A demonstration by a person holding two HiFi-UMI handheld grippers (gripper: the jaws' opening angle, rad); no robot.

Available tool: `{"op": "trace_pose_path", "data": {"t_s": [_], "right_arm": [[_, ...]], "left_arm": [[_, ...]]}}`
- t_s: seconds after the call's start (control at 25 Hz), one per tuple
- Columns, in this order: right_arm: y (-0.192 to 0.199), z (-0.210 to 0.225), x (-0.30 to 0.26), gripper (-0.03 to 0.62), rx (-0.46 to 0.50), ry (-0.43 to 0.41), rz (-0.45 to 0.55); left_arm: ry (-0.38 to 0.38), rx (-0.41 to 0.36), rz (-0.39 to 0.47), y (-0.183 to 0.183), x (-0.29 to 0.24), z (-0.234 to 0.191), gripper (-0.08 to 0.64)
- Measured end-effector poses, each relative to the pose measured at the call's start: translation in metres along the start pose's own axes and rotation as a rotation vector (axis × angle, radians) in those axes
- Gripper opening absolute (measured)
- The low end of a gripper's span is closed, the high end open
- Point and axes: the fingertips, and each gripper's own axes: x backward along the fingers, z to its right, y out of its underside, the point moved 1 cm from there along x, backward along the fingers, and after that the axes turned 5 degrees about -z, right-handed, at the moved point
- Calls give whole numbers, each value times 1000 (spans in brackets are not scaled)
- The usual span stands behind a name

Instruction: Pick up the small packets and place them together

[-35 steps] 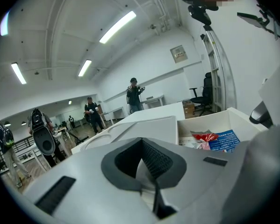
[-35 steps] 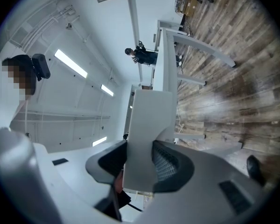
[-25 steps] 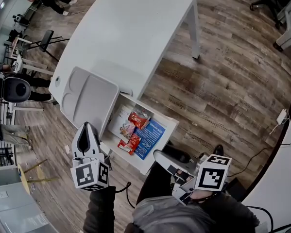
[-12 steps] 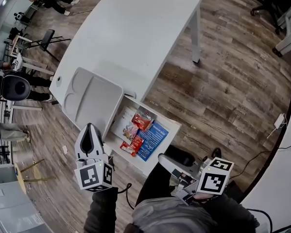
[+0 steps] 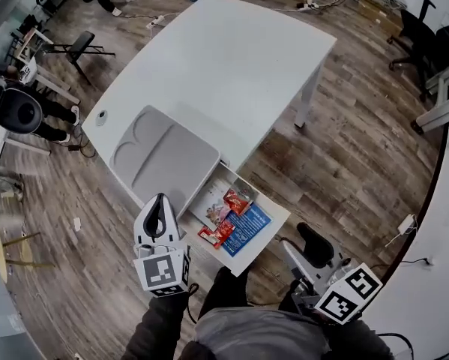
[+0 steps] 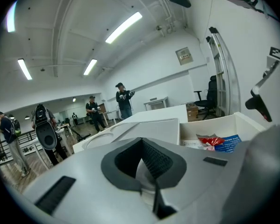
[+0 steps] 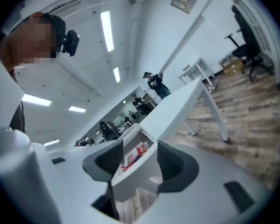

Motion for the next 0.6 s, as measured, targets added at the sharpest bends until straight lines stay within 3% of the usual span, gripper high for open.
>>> {"op": "trace_pose_path", "data": {"t_s": [0.12,0.24,0.44,0.6], "right_arm": [[-20,-41,-28,232,202,-40,-33],[-20,-66,-63,232,308,-79,-74],[-14,-69,-105,232,549,48,-163],[-15,-71,-123,232,634,98,-235]], "left_arm": [[24,22,-7,1,0,-1,0],[46,32,-5,3,1,-1,0],[76,63,11,-3,3,-2,0],[141,86,-13,-1,3,0,0]]}}
